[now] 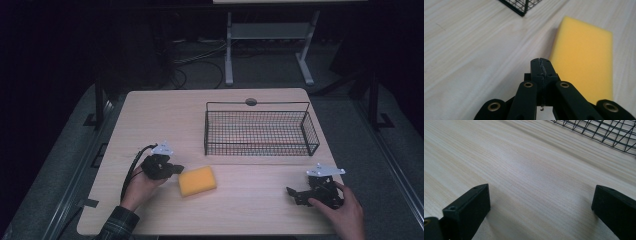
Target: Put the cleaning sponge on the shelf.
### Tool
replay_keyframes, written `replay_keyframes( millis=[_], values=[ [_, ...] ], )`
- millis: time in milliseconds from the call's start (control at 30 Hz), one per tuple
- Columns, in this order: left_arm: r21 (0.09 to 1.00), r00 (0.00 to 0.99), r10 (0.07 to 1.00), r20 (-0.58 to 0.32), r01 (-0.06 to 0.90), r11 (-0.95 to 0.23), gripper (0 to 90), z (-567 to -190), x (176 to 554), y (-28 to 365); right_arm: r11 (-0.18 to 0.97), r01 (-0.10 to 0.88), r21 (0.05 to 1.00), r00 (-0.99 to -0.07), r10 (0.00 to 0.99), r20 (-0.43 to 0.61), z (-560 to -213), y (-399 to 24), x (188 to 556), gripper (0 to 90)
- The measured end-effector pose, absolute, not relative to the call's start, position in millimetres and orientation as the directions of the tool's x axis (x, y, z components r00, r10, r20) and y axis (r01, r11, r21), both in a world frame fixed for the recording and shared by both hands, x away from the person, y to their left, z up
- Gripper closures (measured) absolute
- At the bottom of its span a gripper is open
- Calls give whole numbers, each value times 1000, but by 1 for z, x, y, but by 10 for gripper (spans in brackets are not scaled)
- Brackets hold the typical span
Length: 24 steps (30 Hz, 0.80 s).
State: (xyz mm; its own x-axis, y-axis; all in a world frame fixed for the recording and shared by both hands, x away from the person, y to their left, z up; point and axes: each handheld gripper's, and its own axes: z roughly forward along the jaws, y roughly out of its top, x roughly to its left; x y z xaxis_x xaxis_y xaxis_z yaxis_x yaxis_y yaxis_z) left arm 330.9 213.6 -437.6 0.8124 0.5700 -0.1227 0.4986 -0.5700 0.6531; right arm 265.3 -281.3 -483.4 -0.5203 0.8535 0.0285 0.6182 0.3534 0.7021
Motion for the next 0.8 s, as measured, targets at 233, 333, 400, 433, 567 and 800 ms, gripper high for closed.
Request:
replay_keyframes(
  millis=[233,333,400,433,567,800],
  values=[
    [654,816,566,-121,494,-573,898,-438,316,213,354,618,702,-520,853,28,-483,-281,265,13],
    [666,809,572,-131,499,-554,897,-435,314,214,354,618,702,-520,853,28,-483,-281,265,14],
    [664,811,572,-124,496,-559,896,-434,315,215,353,618,702,-520,854,28,-483,-281,265,13],
    [664,811,572,-124,496,-559,896,-434,315,215,353,618,702,-520,854,28,-483,-281,265,13],
    [666,807,578,-121,498,-555,780,-428,317,218,354,618,702,-520,853,28,-483,-281,265,13],
    [657,792,598,-119,515,-551,534,-417,318,219,353,618,702,-520,854,29,-483,-281,265,13]
  ],
)
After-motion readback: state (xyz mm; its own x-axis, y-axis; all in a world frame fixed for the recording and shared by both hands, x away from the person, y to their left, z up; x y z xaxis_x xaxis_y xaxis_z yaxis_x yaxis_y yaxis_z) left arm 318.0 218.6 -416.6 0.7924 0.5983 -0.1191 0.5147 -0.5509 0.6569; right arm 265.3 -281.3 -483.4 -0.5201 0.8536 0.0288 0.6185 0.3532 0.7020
